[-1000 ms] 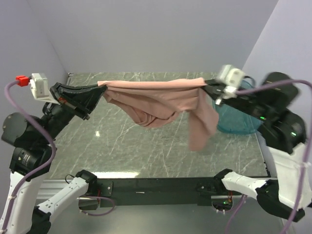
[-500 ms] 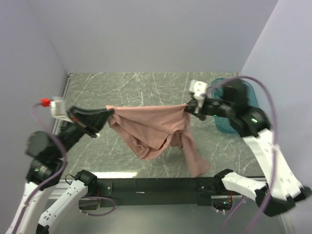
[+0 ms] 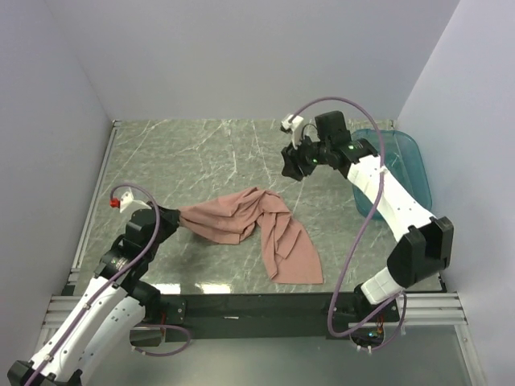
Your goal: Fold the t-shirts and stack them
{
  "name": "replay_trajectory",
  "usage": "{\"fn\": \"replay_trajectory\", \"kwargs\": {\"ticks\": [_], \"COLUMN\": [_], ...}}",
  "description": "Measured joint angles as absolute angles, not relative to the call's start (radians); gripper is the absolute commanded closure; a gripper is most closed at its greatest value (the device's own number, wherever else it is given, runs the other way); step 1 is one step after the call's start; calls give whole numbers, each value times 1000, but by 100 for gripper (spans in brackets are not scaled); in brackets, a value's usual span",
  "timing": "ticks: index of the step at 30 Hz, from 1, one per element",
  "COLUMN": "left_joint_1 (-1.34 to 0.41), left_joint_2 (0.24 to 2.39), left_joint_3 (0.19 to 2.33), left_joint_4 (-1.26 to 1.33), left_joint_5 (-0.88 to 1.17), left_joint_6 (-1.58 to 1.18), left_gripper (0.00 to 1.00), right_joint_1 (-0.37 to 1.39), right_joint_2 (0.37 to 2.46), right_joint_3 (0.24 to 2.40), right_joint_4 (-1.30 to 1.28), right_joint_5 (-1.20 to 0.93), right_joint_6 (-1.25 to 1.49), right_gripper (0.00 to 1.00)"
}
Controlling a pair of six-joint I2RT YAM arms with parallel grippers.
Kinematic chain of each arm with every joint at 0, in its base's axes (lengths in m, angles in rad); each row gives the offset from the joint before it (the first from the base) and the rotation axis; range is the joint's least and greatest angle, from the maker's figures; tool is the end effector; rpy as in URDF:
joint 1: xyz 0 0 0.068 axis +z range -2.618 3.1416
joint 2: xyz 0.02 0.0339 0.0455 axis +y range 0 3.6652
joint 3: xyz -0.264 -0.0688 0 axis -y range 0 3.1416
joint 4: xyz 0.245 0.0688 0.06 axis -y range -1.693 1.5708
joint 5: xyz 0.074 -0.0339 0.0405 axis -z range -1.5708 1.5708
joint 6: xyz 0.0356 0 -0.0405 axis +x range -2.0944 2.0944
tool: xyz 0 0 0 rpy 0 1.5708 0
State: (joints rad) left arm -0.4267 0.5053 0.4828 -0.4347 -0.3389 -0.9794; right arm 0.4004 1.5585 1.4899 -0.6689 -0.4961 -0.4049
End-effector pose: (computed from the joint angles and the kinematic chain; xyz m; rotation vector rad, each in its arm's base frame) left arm 0.1249 -0.0438 0.2483 -0.7629 1.8964 -0.5528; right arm 0.3095 0.1494 0.3497 -1.1137 1.9713 0.5676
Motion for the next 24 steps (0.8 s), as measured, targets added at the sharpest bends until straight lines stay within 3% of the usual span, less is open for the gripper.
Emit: {"fn": "replay_trajectory", "kwargs": {"ticks": [1, 4, 7, 12, 15, 19, 24], "left_joint_1": [-426, -424, -424, -423, -422, -422, -440], "left_joint_2": [513, 530, 535, 537, 575, 740, 1020], "left_joint_3": [490, 515, 545, 642, 702, 752, 754], "left_joint_4": [-441, -451, -469, -479, -459, -410, -368], "left_joint_5": [-367, -408, -412, -323, -213, -35, 179], "left_joint_6": [-992, -1008, -1001, -891, -809, -710, -625], "left_gripper": [56, 22, 11, 10, 16, 40, 47], "right_joint_1": [393, 390, 390, 363, 316, 277, 247], "right_joint_2": [1538, 1462, 1378, 1327, 1327, 1318, 1308], "right_joint_3": [1457, 1352, 1221, 1085, 1079, 1078, 1076], "right_joint_4": [-653, -645, -644, -656, -658, -649, -648], "right_joint_5": [-506, -569, -675, -790, -823, -852, -885], "right_joint_6": [-407, -447, -507, -576, -591, -600, -601], "right_gripper": [44, 44, 44, 44, 44, 44, 44]}}
